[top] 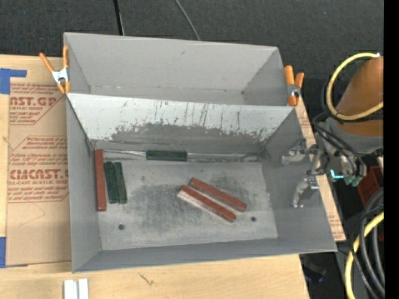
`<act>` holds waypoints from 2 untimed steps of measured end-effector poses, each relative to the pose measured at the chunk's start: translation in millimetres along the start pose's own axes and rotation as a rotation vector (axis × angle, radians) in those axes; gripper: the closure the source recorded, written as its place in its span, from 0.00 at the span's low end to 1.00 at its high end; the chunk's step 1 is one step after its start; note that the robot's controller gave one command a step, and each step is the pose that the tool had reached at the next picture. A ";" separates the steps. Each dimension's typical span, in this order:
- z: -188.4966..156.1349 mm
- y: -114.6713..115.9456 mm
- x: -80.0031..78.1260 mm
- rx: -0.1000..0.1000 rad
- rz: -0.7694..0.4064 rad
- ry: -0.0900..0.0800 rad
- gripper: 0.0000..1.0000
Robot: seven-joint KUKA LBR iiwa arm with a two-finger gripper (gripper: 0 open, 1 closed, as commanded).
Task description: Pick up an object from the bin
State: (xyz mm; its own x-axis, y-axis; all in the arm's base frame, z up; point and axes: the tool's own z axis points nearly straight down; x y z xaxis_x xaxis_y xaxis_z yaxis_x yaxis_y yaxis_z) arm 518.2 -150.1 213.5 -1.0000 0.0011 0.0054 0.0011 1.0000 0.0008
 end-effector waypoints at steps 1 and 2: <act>-3.6 0.7 -1.9 0.002 -0.002 -0.007 0.00; 72.6 46.9 -15.0 0.002 0.010 -0.012 0.00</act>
Offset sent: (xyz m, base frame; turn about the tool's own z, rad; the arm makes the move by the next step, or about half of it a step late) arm 0.0241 0.0892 -0.1435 0.0172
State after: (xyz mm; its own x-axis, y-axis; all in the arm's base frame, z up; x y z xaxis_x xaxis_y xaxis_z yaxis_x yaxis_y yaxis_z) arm 532.8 -103.2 140.9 -0.9999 0.0113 -0.0064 0.0114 0.9999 -0.0009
